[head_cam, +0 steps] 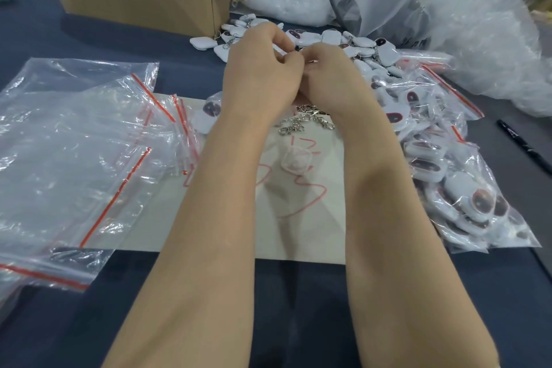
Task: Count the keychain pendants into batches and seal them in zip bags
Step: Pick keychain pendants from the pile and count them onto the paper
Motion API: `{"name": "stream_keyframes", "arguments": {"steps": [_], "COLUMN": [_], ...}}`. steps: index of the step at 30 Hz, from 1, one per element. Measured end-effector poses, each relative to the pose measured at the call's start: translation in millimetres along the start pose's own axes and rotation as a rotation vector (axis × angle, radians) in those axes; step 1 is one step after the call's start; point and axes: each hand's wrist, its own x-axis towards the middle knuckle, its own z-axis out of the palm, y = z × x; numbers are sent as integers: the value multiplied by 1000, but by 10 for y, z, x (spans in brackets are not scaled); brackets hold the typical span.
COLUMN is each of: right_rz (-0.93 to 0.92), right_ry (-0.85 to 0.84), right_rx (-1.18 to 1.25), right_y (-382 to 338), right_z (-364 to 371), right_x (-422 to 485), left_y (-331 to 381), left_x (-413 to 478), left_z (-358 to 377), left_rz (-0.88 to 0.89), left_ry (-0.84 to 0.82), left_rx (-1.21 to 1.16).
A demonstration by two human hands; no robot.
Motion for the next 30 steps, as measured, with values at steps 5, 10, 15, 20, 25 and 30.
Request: {"name": "stream_keyframes", "arguments": {"steps": [5, 10, 15, 20, 25, 30], "right_rz": [57, 70, 246, 356, 437, 350], "right_ry": [-301, 158, 416, 365, 367, 500], "right_rx": [-14, 80, -273, -456, -547, -486], "right_y": [96, 278, 592, 641, 664, 668], "right_z": [30, 97, 192, 197, 216, 223], "right_x": [-1, 184, 433, 649, 741, 705], "left_y": [-54, -206, -277, -294, -283, -275], "left_x": [24, -16, -66, -48, -50, -60], "left_z": [-10, 171, 311, 330, 324, 326], "left_rz": [-37, -136, -160, -152, -154, -153], "left_ry": [81, -4, -69, -70, -76, -84], "left_rx": [-27, -53, 2, 10, -2, -4]}}
